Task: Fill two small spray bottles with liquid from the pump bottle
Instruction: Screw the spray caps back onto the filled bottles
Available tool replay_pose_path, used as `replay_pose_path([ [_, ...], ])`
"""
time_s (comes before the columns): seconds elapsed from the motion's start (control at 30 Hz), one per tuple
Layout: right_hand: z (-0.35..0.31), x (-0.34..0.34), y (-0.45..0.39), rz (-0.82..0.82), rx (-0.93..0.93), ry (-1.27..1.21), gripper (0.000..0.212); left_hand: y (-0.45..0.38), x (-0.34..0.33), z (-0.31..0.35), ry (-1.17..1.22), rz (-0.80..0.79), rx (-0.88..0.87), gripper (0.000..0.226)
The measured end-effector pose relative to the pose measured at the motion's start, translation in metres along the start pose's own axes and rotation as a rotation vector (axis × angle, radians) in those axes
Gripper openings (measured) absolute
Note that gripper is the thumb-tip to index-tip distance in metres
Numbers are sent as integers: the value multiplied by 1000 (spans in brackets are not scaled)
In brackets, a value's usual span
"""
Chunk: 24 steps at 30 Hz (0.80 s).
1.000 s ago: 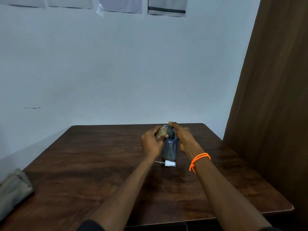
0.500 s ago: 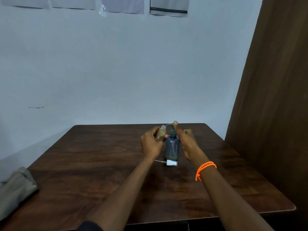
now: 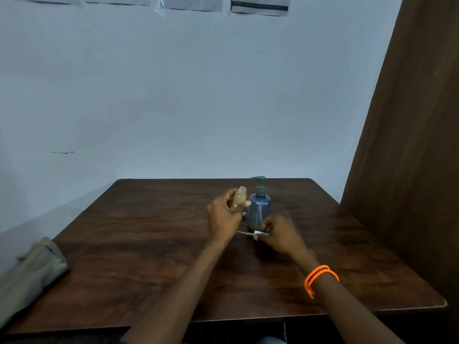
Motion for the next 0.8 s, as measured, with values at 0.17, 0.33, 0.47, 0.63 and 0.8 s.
replay_pose_path([
  [0.17,-7,-14,6,-11,28,20,22,11,18,-10,-39,12,3,25],
  [0.33,-33,34,11,124,103,-202,27,16,33,-15,-43,23,2,32],
  [0.47,-72,104,13,260,232,-347,24,18,44,-23,-74,53,-8,26],
  [0.63,-112,142,10,276,330,-299,20,21,50,-32,-81,70,-9,29],
  [0.8,-128,123,0,136,375,-139,19,21,51,-35,-83,64,-16,30],
])
Point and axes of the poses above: each hand's wrist, its own y-axis away from the middle knuckle, its own x-axis out of the back of the hand, z = x × y, the point moved 9 cm from there along -y, towards the middle knuckle, and after that the axes turned 3 degrees about y, right-handed, at the moved point
